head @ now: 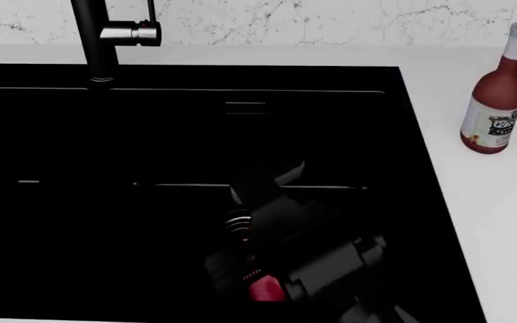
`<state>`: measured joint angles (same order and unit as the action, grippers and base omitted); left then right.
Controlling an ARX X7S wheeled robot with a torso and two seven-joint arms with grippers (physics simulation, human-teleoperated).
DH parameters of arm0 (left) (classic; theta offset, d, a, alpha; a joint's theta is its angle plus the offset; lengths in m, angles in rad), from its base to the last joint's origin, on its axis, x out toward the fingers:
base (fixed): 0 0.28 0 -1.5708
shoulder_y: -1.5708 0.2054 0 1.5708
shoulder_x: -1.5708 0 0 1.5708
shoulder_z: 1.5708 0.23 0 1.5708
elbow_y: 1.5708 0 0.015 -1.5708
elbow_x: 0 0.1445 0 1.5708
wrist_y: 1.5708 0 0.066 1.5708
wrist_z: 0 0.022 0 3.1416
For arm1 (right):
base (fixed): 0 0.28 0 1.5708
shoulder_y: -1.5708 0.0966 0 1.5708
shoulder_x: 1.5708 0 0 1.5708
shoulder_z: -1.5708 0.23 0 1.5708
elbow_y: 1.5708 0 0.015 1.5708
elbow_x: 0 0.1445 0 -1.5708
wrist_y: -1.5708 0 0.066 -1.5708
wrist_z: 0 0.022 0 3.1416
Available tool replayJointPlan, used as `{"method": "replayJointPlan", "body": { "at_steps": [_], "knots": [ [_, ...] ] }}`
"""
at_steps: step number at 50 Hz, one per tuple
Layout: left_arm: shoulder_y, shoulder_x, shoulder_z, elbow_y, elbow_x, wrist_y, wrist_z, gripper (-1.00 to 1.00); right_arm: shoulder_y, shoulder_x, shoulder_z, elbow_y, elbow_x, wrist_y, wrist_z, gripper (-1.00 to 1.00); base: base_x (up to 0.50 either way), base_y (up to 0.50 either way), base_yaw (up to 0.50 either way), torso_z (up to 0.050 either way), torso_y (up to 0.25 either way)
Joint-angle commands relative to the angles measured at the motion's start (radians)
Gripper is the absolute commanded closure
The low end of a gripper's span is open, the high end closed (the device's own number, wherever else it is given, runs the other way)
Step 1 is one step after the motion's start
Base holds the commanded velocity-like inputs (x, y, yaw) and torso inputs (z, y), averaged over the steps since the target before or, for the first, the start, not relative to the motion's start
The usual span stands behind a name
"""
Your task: Pick the pomegranate from the counter and place it in the sink
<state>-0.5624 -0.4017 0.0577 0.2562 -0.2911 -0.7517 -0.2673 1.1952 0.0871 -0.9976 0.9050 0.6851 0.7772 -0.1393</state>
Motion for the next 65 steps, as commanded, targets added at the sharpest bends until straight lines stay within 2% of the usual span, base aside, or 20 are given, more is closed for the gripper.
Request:
{"method": "replayJointPlan", "body": {
  "at_steps": [1, 19, 37, 65],
  "knots": [
    [0.001, 0.000, 0.001, -0.007, -0.001, 0.008, -0.001, -1.00, 0.010, -0.007, 0.003, 0.018, -0.015, -0.009, -0.002, -1.00, 0.00, 0.00, 0.00, 0.000, 0.000],
    [-0.002, 0.000, 0.005, -0.013, -0.005, 0.009, -0.003, -1.00, 0.035, 0.030, 0.039, -0.065, 0.018, 0.010, 0.032, -1.00, 0.00, 0.00, 0.00, 0.000, 0.000],
    [-0.012, -0.006, 0.009, -0.001, -0.009, -0.003, -0.006, -1.00, 0.035, 0.151, 0.159, -0.343, 0.126, 0.094, 0.164, -1.00, 0.00, 0.00, 0.00, 0.000, 0.000],
    [-0.004, -0.006, 0.014, 0.005, -0.015, 0.004, -0.008, -1.00, -0.103, 0.364, 0.388, -0.844, 0.343, 0.170, 0.427, -1.00, 0.00, 0.00, 0.00, 0.000, 0.000]
  ]
}}
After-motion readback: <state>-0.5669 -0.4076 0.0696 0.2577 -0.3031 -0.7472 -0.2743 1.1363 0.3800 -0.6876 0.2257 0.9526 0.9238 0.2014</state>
